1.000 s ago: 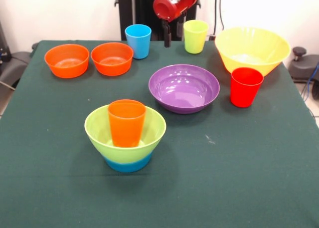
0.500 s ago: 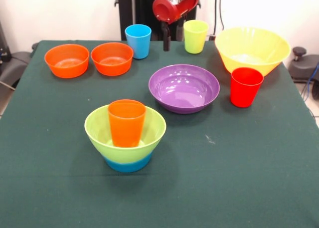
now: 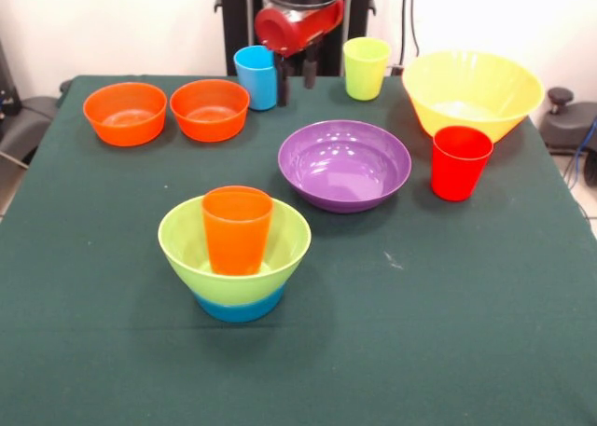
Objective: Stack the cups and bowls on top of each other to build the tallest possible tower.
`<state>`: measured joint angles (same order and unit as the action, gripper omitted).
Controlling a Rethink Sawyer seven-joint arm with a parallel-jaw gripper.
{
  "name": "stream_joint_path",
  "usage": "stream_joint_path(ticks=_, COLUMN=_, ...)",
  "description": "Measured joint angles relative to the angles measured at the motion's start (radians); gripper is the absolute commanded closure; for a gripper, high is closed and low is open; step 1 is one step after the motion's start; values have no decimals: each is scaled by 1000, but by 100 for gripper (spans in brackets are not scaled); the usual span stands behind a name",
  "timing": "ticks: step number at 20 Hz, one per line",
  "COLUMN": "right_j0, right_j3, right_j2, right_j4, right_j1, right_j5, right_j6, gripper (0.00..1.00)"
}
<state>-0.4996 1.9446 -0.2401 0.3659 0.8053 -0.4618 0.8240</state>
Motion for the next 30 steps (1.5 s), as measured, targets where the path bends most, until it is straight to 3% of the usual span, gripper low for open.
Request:
stream_joint_path(ticks=7, right_j0=-85, right_j3=-7, right_j2=0, right_j4=74, right_j1=-55, right_j5=0, right_j6=0, gripper=0)
stream_joint_path(ticks=19, right_j0=-102, right_j3=-29, right_j2=-7, right_j4=107, right_j1=-160, right_j5=1, right_j6=0, gripper=0)
stream_joint_path(ticks=25, right_j0=-162, right_j3=-10, right_j2=-47, right_j4=52, right_j1=-205, right_j5=80, right_j6=10, gripper=0)
stream_joint_path(ticks=30, right_j0=-239, right_j3=16, right_j2=-98, right_j4=-21, right_j1=-239, right_j5=218, right_j6=50, gripper=0)
